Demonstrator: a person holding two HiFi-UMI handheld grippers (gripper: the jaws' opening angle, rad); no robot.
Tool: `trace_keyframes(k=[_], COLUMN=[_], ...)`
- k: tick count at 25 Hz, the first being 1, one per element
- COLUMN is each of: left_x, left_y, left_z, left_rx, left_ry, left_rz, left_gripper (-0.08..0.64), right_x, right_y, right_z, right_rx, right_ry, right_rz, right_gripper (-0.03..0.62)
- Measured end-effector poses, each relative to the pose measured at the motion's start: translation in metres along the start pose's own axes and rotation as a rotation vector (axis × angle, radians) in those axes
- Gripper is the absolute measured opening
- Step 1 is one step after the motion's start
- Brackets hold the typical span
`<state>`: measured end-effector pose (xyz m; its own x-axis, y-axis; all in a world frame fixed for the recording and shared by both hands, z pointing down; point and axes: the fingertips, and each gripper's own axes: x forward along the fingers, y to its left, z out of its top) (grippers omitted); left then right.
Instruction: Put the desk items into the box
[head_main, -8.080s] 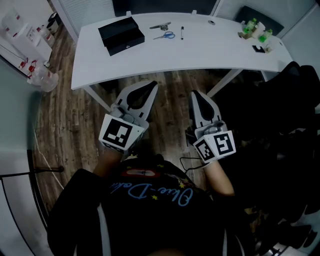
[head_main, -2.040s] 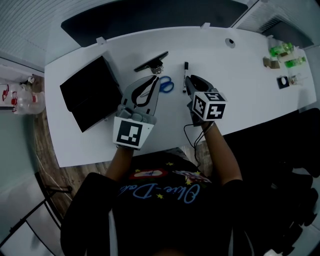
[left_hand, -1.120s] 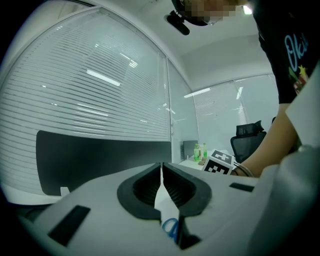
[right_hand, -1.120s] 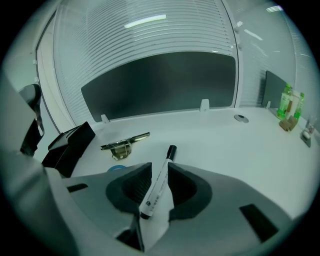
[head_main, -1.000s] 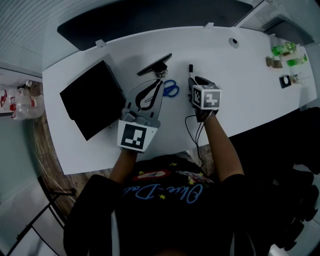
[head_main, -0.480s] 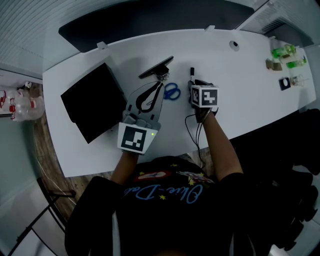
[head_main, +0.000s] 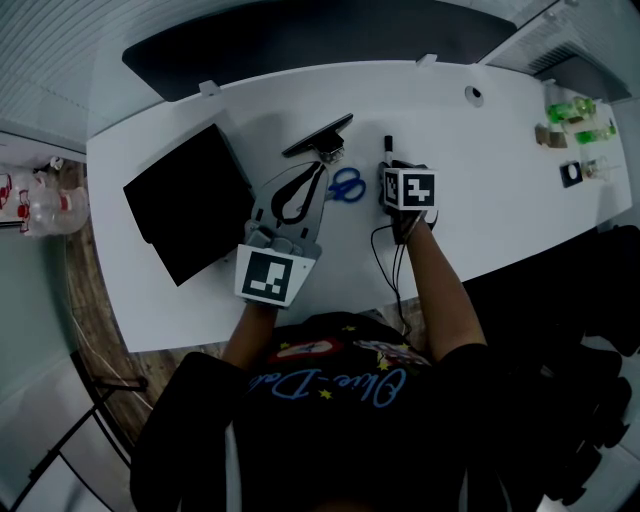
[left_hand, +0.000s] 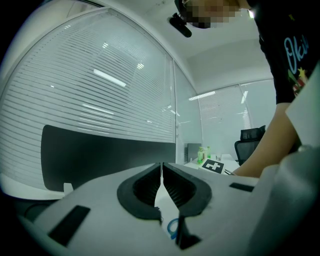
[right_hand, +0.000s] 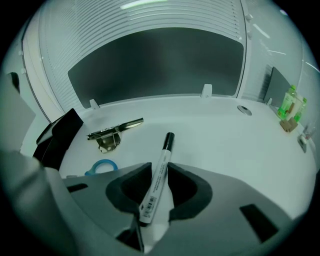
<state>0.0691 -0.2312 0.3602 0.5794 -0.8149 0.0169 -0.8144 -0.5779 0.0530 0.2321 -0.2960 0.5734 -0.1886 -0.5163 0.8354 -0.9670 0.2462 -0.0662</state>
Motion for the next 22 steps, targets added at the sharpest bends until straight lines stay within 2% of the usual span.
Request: trace_keyframes(k=[5,15,22], left_x=[-0.001,-0.005,-0.004], left_y=[-0.002,0.002,0.0], left_z=[0.0,-0.002,-0.001], left_rx=[0.007,0.01,0.015], left_ry=[0.0,0.011,0.029], left_rz=[-0.001,0.015,0.021], left_gripper=[0.006,0.006,0.006], right_x=[-0.001,-0.006,-0.018], right_y=[0.0,-0.003,-0.005], right_z=[-0.001,-0.002,0.005], right_rx=[-0.018,-0.008,0.017], right_ry=[0.002,-0.032,-0.092], right_rz=[-0.011,-0.023,-0.011], right_gripper=[0.075,0.072,0.072])
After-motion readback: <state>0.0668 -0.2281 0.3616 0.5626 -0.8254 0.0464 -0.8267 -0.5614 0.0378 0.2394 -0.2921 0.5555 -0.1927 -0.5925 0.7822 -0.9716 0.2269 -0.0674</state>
